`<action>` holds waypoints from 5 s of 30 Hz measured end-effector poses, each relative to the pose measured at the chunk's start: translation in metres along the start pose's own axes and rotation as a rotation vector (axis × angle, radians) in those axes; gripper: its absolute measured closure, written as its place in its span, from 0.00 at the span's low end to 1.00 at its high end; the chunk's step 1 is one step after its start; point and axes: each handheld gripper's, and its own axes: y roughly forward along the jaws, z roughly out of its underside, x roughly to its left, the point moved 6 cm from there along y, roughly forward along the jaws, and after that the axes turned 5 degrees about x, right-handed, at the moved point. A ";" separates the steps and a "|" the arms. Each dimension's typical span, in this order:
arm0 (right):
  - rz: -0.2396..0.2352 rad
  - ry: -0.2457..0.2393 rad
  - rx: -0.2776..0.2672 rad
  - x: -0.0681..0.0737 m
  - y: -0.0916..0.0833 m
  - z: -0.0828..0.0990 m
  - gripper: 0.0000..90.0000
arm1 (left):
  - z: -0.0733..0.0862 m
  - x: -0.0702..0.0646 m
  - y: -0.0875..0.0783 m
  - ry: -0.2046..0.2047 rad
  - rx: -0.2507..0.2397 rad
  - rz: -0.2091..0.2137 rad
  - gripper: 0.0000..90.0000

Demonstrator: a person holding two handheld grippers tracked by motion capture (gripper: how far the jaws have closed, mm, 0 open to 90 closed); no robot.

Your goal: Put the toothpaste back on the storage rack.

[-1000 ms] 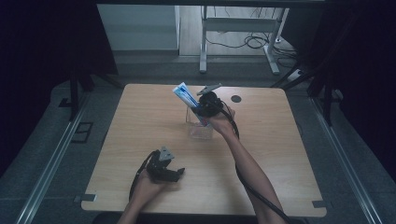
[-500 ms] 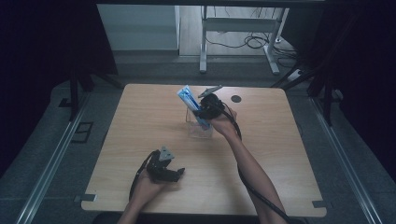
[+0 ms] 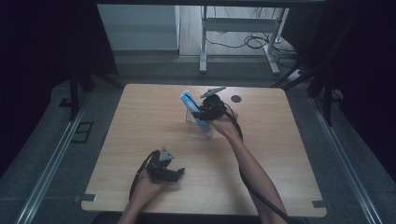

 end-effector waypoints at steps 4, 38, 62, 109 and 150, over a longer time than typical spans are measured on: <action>-0.008 -0.001 -0.018 -0.001 -0.004 0.001 0.53 | 0.000 0.000 0.000 0.000 0.000 0.000 0.18; -0.003 -0.055 -0.042 0.012 -0.035 0.003 0.29 | 0.000 0.000 0.000 0.002 0.001 0.000 0.18; -0.006 -0.076 -0.055 0.015 -0.053 0.014 0.26 | 0.000 0.000 0.000 0.002 0.000 0.000 0.18; -0.021 -0.025 -0.092 0.012 -0.087 0.065 0.25 | 0.000 -0.001 0.000 -0.006 -0.007 0.000 0.18; 0.032 0.032 -0.078 -0.004 -0.115 0.137 0.25 | 0.000 -0.001 0.000 -0.006 -0.007 0.000 0.18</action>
